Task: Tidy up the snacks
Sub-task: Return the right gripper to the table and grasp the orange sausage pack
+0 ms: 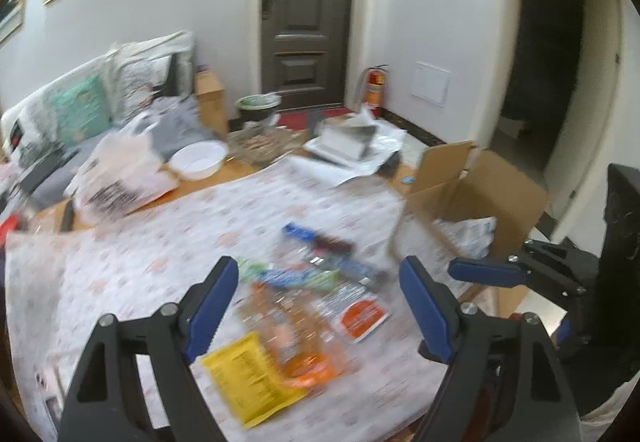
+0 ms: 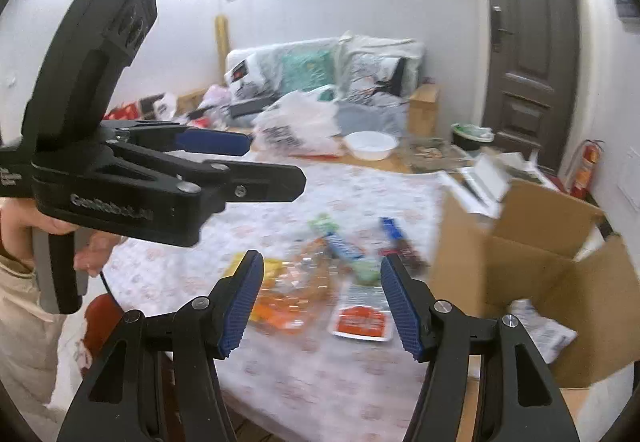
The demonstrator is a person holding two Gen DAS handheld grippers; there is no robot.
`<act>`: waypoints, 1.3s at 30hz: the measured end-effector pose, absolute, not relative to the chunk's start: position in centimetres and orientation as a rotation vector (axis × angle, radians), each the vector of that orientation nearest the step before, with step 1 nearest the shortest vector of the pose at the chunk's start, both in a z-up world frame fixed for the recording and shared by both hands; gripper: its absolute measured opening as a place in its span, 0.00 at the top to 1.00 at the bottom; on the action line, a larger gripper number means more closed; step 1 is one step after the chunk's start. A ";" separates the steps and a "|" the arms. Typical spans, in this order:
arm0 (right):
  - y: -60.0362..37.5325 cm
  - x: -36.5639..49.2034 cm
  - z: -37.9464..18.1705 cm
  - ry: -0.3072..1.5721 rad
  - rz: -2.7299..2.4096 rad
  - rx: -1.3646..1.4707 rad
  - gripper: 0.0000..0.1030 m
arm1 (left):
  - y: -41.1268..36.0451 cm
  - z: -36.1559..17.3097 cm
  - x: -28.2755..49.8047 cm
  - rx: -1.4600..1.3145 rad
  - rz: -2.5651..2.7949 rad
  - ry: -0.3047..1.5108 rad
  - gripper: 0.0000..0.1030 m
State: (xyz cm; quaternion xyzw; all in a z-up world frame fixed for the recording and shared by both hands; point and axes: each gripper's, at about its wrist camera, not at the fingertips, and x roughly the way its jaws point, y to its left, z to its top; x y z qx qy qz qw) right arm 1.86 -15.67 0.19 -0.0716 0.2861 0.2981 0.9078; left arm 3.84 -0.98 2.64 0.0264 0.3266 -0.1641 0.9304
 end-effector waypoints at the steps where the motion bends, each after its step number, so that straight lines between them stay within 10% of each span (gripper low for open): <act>1: -14.8 2.0 0.0 0.600 0.626 -0.156 0.45 | -0.1 2.2 3.7 0.043 -0.327 0.672 0.22; 21: -7.6 8.8 -11.8 0.902 0.471 -0.045 0.13 | 9.5 -9.9 6.3 -0.104 -0.267 0.821 0.22; 39: -6.1 12.2 -14.7 0.887 0.352 -0.074 0.26 | 9.6 -11.3 7.7 -0.090 -0.254 0.846 0.21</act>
